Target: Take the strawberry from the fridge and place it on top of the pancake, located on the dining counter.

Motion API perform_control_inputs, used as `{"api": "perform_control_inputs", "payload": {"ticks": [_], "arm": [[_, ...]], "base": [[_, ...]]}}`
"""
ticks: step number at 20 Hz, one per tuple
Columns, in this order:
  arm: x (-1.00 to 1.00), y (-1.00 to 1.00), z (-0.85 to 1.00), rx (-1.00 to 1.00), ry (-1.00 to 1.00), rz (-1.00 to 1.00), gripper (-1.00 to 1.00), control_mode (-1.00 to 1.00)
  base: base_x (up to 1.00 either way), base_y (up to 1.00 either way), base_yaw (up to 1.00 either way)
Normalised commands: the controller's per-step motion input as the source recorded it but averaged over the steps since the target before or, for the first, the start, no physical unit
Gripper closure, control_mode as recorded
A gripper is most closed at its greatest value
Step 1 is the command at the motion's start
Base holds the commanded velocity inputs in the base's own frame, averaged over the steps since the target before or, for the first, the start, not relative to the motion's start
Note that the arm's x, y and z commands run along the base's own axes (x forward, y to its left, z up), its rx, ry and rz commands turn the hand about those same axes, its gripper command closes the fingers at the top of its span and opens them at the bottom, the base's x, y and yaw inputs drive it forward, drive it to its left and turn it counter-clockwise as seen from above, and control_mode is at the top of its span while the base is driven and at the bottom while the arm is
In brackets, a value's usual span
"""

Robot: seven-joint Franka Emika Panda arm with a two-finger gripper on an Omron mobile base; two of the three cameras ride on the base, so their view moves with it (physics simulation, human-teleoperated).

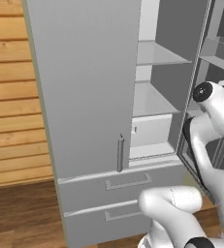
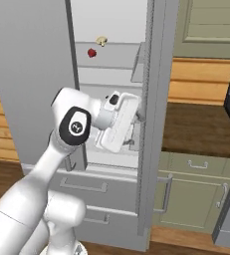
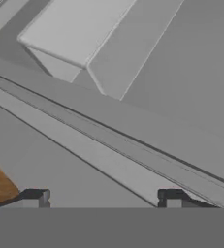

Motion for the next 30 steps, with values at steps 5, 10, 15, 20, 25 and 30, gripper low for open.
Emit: {"api": "perform_control_inputs", "payload": {"ticks": [5,10,15,20,25,30], "arm": [[0.10,0.99,0.00,0.30,-0.13,-0.07,-1.00,-1.00],[0.24,0.95,-0.37,0.71,-0.07,-0.18,-1.00,-1.00],[0.21,0.81,-0.54,0.79,-0.11,-0.24,-1.00,-1.00],[0.28,0.77,-0.34,0.64,-0.21,-0.32,-1.00,-1.00],[0.38,0.80,0.00,0.07,-0.10,-0.55,-1.00,-1.00],[0.28,0.57,-0.04,0.00,0.11,-0.12,-1.00,-1.00]], "base": [[0.00,0.00,0.00],[0.00,0.00,0.00],[0.00,0.00,0.00],[0.00,0.00,0.00],[0.00,0.00,0.00],[0.00,0.00,0.00]]}}
